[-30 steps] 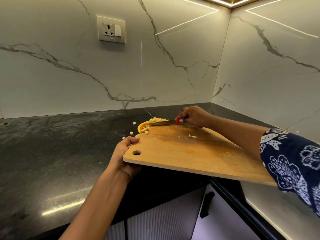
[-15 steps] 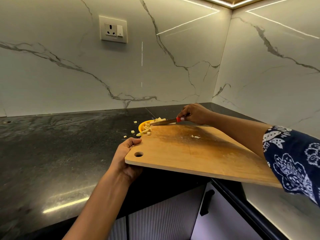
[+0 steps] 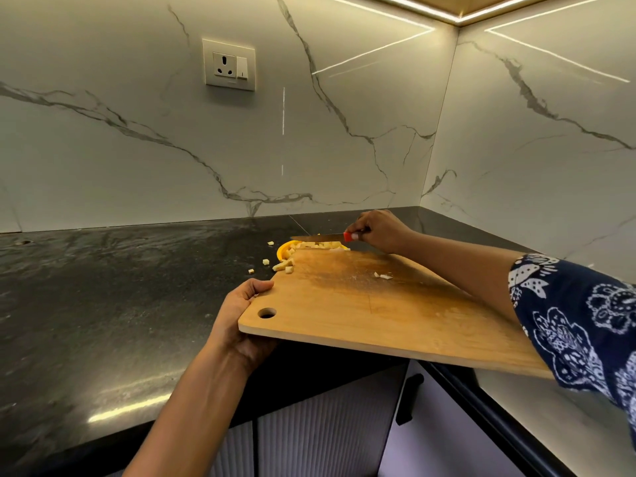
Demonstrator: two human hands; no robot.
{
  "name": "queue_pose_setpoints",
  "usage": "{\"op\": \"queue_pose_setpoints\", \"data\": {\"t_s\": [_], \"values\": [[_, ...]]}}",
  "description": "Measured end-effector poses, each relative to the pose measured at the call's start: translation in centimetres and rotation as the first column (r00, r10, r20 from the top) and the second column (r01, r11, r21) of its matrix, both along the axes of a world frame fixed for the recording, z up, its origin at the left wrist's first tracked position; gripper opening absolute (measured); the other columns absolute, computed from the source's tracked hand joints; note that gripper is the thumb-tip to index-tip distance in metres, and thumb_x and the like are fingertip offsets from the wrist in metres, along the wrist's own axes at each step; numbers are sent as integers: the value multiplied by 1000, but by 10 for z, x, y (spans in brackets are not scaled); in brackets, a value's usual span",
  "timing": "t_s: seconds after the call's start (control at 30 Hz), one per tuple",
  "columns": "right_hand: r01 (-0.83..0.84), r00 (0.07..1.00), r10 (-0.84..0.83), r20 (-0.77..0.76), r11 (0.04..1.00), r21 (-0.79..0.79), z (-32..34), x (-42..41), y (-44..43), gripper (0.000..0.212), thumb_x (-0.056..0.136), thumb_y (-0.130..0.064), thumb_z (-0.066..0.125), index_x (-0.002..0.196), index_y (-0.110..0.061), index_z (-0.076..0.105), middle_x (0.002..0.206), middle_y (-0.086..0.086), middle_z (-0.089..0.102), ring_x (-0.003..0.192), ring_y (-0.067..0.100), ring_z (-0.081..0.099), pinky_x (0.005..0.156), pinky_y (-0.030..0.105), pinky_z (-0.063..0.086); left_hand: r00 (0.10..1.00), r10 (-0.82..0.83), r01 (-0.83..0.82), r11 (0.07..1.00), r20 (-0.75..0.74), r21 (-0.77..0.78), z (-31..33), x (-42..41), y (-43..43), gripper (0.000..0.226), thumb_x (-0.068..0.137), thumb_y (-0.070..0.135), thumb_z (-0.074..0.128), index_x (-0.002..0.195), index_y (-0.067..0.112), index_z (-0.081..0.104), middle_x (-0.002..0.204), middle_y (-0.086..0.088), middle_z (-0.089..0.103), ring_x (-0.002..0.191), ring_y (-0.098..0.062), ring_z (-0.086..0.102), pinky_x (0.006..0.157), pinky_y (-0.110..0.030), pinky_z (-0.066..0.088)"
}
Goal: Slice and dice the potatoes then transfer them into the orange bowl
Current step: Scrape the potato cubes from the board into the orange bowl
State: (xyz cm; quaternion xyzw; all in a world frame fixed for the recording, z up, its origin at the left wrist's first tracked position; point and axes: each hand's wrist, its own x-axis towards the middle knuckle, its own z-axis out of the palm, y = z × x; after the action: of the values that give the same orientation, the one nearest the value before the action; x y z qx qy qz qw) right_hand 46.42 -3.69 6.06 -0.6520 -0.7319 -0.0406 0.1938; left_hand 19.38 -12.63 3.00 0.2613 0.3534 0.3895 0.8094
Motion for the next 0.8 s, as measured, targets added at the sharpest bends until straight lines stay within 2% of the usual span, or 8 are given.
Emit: {"op": "queue_pose_setpoints", "data": {"t_s": [0.1,0.2,0.3,0.43,0.5,0.57,0.7,0.8], "values": [[-60,998,59,8,998,19,12,6,-8,28,90,-13,63,117,-7,67,101,6,65,89,14,48,72,20,35,1000,9,-9,1000,-11,-11,0,-4,3,20,93,17,41,77,6,47,41,-10,53,31,-20,53,33,-22,45],[-108,992,111,55,993,-43,20,25,-23,25,90,-16,64,114,-13,70,90,-1,61,85,14,49,67,19,35,1000,9,-9,1000,-6,-14,0,-7,4,21,93,17,41,77,6,47,42,-10,53,31,-20,53,32,-24,45],[-73,991,83,105,993,-91,14,45,-35,24,90,-19,64,112,-15,70,91,-1,61,87,16,51,70,24,36,1000,18,-17,1000,-10,17,0,-8,5,23,94,16,40,74,6,47,41,-9,53,31,-19,52,34,-23,45],[-41,997,44,63,998,-55,6,39,-22,26,90,-19,64,114,-12,70,92,-1,61,86,13,49,67,15,33,998,55,-53,996,-34,73,0,-10,3,27,96,12,38,70,8,46,37,-7,51,28,-18,49,34,-21,43],[-15,996,20,82,998,-67,3,29,-9,27,91,-19,63,116,-13,69,99,3,64,90,15,49,68,18,33,997,69,-67,996,-29,64,-1,-13,5,26,96,12,38,71,8,46,37,-6,51,28,-18,49,32,-20,43],[11,995,-6,95,999,-51,3,20,1,27,92,-18,62,118,-12,68,106,4,65,92,14,49,75,21,32,996,81,-80,995,-25,58,-1,-17,8,26,95,12,38,71,8,47,38,-6,50,29,-17,49,32,-19,42],[-74,997,75,-26,996,41,22,15,-10,26,90,-13,63,115,-8,68,103,4,66,88,11,49,72,17,34,993,114,-113,992,-6,51,-1,-24,14,26,95,11,39,69,10,45,39,-6,50,29,-16,49,30,-21,43],[-246,956,222,-189,963,-109,36,28,-45,19,88,-8,63,101,-22,69,91,-8,64,84,8,56,74,18,43,997,74,-74,997,15,0,-1,-26,18,20,92,14,42,73,10,47,43,-6,50,32,-18,51,33,-24,45]]}}
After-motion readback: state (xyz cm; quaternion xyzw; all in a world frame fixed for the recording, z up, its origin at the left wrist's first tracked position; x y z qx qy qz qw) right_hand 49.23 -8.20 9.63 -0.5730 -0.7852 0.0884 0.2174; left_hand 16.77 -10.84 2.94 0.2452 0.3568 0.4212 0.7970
